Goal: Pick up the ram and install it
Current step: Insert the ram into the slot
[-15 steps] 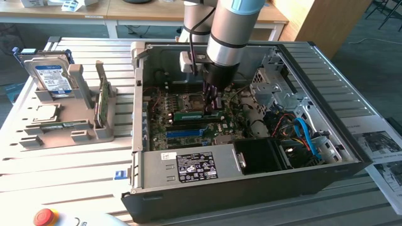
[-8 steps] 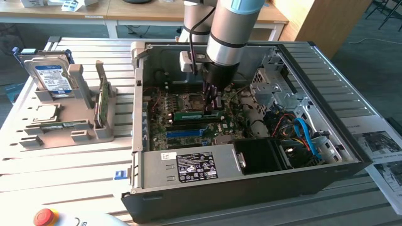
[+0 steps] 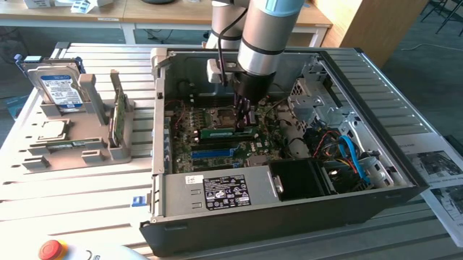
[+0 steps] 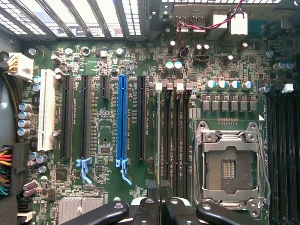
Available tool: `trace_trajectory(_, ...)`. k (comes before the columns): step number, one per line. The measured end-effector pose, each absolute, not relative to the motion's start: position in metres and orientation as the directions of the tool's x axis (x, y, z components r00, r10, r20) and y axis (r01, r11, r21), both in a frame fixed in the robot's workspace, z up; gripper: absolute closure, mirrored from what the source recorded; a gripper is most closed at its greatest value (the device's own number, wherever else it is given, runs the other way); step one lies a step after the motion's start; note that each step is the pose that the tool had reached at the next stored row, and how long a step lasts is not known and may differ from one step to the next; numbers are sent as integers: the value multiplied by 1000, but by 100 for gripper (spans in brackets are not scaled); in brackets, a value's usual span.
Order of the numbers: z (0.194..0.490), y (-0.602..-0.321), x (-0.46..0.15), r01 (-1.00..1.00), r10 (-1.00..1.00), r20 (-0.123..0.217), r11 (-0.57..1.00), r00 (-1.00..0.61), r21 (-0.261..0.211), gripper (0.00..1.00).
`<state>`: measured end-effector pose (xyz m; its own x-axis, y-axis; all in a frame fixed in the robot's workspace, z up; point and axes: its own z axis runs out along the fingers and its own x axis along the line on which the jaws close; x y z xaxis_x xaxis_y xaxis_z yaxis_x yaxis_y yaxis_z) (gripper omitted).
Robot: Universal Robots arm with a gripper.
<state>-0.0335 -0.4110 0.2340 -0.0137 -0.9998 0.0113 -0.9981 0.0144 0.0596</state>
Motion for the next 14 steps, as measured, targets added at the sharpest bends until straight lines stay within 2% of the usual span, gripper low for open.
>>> trace_trajectory(14,234,-409,-36,-998,-1000,11,14,-13,55,88)
